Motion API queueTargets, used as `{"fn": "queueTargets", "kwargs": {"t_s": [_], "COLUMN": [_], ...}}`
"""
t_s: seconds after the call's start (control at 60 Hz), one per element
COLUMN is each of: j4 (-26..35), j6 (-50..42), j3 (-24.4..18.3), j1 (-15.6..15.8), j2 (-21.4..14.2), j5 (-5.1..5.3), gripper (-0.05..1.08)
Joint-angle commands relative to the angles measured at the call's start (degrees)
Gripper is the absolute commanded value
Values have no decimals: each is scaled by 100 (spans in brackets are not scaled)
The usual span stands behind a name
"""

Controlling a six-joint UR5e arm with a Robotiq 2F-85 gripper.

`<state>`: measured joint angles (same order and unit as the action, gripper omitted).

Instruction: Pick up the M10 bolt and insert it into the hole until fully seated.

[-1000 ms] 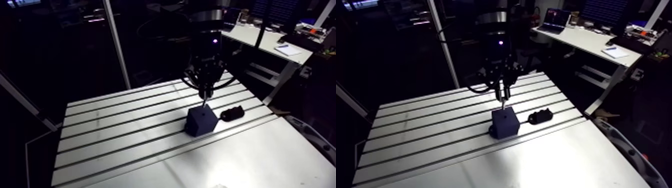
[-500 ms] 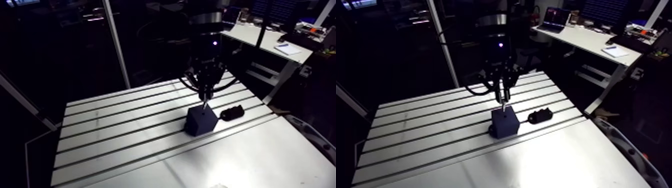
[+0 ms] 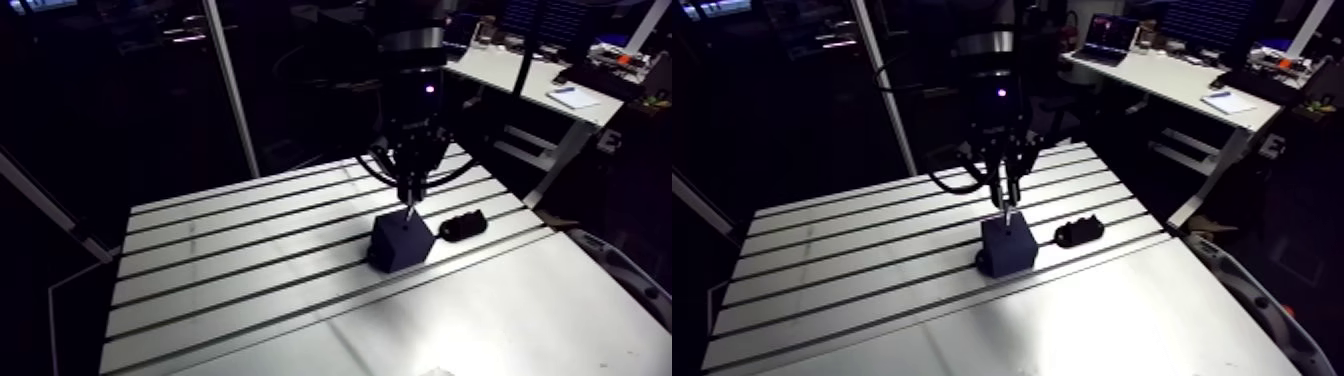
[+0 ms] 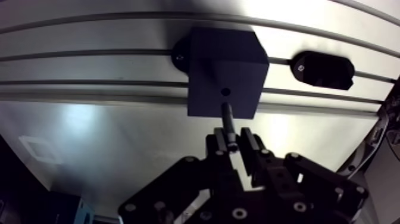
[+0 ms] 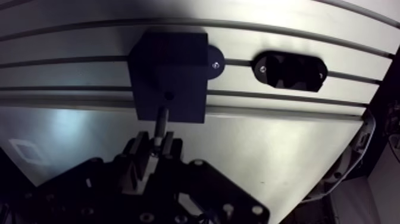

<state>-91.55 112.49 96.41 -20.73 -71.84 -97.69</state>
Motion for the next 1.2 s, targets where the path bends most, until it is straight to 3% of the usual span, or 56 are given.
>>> {"fn": "queueTargets", "kwargs": {"t_s": [0.017, 1.2], "j4": [-8, -104], "j6": [6, 32], "j3": [14, 109], "j1": [-2, -61], "j2": [0, 61], "j5": [0, -7], "gripper": [108, 108]}}
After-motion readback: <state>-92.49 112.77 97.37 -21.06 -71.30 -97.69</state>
